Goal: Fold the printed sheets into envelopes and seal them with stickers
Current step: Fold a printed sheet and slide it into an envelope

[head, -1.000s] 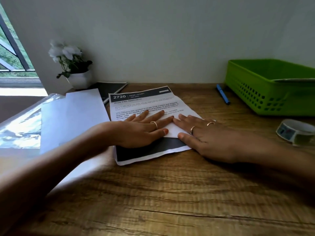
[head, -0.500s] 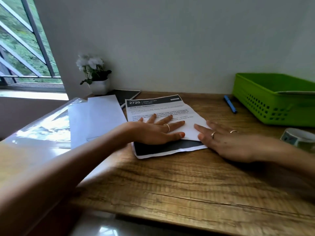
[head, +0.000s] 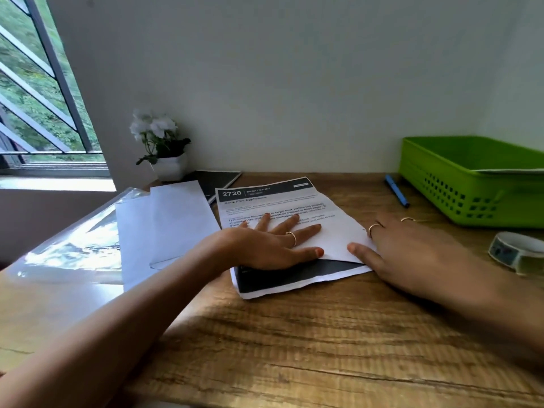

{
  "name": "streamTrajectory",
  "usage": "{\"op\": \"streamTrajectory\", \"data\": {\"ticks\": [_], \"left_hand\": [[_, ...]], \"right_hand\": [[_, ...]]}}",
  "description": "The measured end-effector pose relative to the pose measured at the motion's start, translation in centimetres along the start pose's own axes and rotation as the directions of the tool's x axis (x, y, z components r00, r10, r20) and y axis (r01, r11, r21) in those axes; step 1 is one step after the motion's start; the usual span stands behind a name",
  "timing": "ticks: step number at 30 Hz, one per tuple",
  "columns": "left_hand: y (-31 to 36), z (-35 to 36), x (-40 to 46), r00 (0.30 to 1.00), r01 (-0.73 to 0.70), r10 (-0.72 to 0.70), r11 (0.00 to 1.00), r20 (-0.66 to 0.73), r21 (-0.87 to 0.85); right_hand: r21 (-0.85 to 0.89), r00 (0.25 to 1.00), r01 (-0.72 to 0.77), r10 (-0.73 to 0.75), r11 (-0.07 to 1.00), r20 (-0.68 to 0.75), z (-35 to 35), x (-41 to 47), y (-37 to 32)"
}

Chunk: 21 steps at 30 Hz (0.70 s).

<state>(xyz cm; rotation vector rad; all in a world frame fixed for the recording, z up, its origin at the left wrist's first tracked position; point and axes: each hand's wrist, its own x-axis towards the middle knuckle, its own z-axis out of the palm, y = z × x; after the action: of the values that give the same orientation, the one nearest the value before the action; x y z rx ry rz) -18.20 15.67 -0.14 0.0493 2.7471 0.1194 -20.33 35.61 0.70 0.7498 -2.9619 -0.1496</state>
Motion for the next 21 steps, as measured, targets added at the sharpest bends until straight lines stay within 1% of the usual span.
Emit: {"op": "streamTrajectory", "data": {"ticks": [6,8,10,13,16,18,21], "left_hand": [[-0.2,-0.3,0.1,1.0,-0.002,0.002,1.0,-0.002,0.001],[-0.1,-0.5,0.0,1.0,0.004,-0.004,1.0,-0.019,-0.003],[0.1,-0.5,-0.2,0.999,0.018,-0.018,1.0,-0.032,-0.002],[0.2,-0.2,-0.3,0.999,0.029,-0.029,1.0,-0.043,0.001],[0.1,0.0,-0.4,0.997,0.027,-0.027,1.0,-0.067,0.002],[0.2,0.0,-0.5,0.997,0.028,-0.027,1.0,-0.07,0.001],[0.2,0.0,-0.4,0.998,0.028,-0.029,1.0,-0.064,-0.007]], "right_hand": [[-0.066,0.998,-0.055,0.057,0.996,0.03,-0.9,-0.3,-0.8],[-0.096,0.998,-0.046,0.05,0.994,0.041,-1.2,-0.3,-0.7],[-0.114,0.995,-0.017,0.027,0.993,0.091,-1.5,-0.3,-0.5],[-0.07,0.981,0.003,0.01,0.998,0.192,-2.0,-0.2,0.6],[-0.015,0.979,0.036,-0.032,0.999,0.202,-2.7,0.4,2.0],[0.012,0.971,0.053,-0.055,0.999,0.234,-2.8,0.8,2.8],[0.018,0.962,0.05,-0.053,0.999,0.268,-2.9,1.6,3.6]]}}
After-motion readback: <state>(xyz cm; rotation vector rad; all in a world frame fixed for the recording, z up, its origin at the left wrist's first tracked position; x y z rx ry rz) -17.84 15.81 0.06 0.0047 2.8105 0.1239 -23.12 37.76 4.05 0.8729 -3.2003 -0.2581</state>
